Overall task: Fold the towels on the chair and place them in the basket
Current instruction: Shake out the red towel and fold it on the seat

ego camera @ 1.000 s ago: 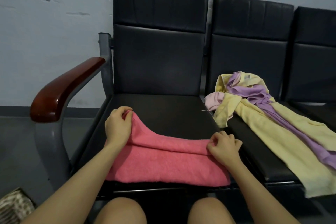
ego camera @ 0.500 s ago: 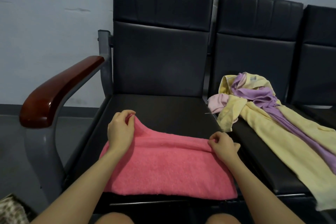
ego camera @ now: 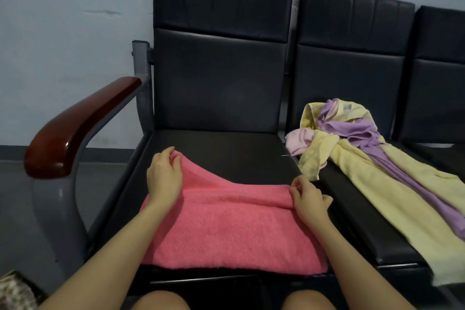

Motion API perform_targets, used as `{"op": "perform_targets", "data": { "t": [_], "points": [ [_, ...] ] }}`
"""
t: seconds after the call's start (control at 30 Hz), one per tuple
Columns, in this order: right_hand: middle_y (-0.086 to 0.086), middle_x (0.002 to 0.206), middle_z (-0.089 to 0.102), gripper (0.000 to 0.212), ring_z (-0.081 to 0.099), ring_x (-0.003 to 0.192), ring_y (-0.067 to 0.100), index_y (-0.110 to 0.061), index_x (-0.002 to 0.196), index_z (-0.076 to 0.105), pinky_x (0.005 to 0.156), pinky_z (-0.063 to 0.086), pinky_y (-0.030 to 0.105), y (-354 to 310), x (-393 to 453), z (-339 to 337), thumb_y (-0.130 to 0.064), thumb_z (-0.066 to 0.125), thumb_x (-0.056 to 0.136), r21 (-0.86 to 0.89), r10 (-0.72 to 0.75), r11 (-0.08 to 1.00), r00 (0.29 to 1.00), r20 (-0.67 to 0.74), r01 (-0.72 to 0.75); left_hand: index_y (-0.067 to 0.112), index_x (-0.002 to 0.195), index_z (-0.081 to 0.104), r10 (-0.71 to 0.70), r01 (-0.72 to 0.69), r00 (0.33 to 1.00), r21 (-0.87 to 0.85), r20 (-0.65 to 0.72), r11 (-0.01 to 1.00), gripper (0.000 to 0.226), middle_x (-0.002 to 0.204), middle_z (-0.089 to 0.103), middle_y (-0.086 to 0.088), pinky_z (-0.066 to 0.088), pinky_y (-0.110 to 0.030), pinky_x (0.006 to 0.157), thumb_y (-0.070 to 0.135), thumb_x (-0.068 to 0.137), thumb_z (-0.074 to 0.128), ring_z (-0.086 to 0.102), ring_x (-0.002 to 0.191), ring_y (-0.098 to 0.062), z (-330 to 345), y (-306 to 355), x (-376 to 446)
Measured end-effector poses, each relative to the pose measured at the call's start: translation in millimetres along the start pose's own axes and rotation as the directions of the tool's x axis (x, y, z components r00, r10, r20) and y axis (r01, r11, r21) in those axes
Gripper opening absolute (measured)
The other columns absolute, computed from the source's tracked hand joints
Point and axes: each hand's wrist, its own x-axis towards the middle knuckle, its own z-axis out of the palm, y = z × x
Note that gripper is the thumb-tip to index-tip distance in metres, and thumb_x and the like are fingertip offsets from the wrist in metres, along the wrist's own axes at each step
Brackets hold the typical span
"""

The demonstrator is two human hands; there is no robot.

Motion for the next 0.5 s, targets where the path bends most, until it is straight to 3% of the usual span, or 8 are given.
{"op": "perform_targets", "data": {
  "t": [0.13,0.23,0.3,0.4,0.5],
  "points": [
    [-0.01,0.086,0.064,0.017,0.052,0.085,0.012,-0.027,0.088,0.057,0.075,0.017,0.031,-19.8,-0.6,-28.5,-0.01,0.055,0.091,0.169,-0.06,0.982,0.985,-0.165,0.088,0.009,0.105,0.063,0.026,-0.031,0.996,-0.058,-0.083,0.998,0.016,0.107,0.063,-0.01,0.046,-0.04,0.091,0.016,0.096,0.051,0.058,0.099,-0.027,-17.6,13.2,13.0],
    [-0.002,0.091,0.069,0.016,0.061,0.092,0.019,-0.016,0.098,0.069,0.088,0.041,0.041,-34.1,5.0,-54.3,-0.009,0.057,0.089,0.215,-0.103,0.964,0.966,-0.239,0.156,0.011,0.103,0.063,0.057,-0.066,0.99,-0.064,-0.13,0.996,0.015,0.106,0.064,-0.009,0.046,-0.046,0.092,0.019,0.096,0.052,0.059,0.096,-0.027,-32.6,33.5,22.0],
    [0.004,0.093,0.07,0.016,0.064,0.09,0.024,-0.011,0.096,0.07,0.078,0.049,0.04,-40.3,8.9,-68.3,-0.009,0.056,0.09,0.219,-0.105,0.961,0.955,-0.276,0.169,0.012,0.1,0.063,0.087,-0.095,0.984,-0.046,-0.153,0.994,0.014,0.103,0.065,-0.008,0.045,-0.048,0.091,0.02,0.096,0.053,0.059,0.093,-0.026,-41.6,46.2,27.7],
    [0.0,0.088,0.064,0.016,0.06,0.086,0.021,-0.01,0.095,0.068,0.067,0.041,0.032,-52.7,7.6,-96.4,-0.012,0.052,0.093,0.232,-0.076,0.958,0.928,-0.364,0.169,0.011,0.097,0.064,0.147,-0.155,0.965,-0.02,-0.219,0.988,0.014,0.098,0.065,-0.008,0.045,-0.044,0.086,0.021,0.095,0.055,0.057,0.092,-0.026,-62.1,71.3,31.8],
    [0.003,0.099,0.063,0.017,0.059,0.087,0.025,-0.012,0.097,0.069,0.068,0.037,0.032,-69.5,5.9,-125.9,-0.017,0.053,0.094,0.172,-0.1,0.963,0.87,-0.483,0.206,0.011,0.097,0.066,0.168,-0.179,0.951,-0.018,-0.259,0.984,0.016,0.099,0.062,-0.008,0.044,-0.041,0.081,0.024,0.094,0.056,0.051,0.098,-0.027,-82.4,96.2,38.3]
  ]
}}
